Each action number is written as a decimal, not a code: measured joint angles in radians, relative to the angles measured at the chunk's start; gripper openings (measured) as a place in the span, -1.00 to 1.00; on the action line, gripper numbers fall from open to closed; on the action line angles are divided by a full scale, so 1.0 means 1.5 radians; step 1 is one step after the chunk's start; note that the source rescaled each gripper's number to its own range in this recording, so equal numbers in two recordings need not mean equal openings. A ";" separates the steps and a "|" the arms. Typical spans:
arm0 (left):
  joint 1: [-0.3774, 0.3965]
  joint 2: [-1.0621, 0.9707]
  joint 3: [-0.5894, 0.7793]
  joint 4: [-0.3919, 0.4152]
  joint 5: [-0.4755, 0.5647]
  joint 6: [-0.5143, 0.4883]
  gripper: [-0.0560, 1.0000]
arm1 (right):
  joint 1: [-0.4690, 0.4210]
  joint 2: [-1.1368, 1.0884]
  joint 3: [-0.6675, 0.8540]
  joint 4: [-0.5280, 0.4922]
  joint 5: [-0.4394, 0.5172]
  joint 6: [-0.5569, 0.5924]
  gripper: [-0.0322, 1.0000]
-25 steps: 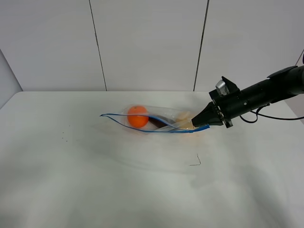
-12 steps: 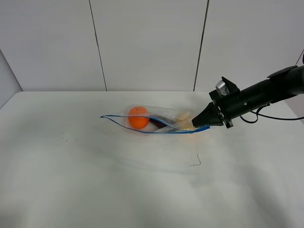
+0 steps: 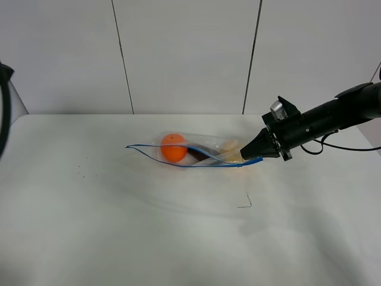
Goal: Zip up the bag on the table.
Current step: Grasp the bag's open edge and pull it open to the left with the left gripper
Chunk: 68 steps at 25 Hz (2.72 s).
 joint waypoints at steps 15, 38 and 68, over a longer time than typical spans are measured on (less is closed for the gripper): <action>-0.554 0.453 -0.002 0.777 0.124 -0.638 0.92 | 0.000 0.000 0.000 0.033 0.000 0.025 -0.94; -0.607 0.740 -0.074 0.954 0.041 -0.856 0.87 | 0.000 0.000 0.000 0.066 0.000 0.068 -0.94; -0.529 0.785 -0.124 0.956 -0.019 -0.845 0.33 | 0.000 0.000 0.000 0.061 0.000 0.070 -0.94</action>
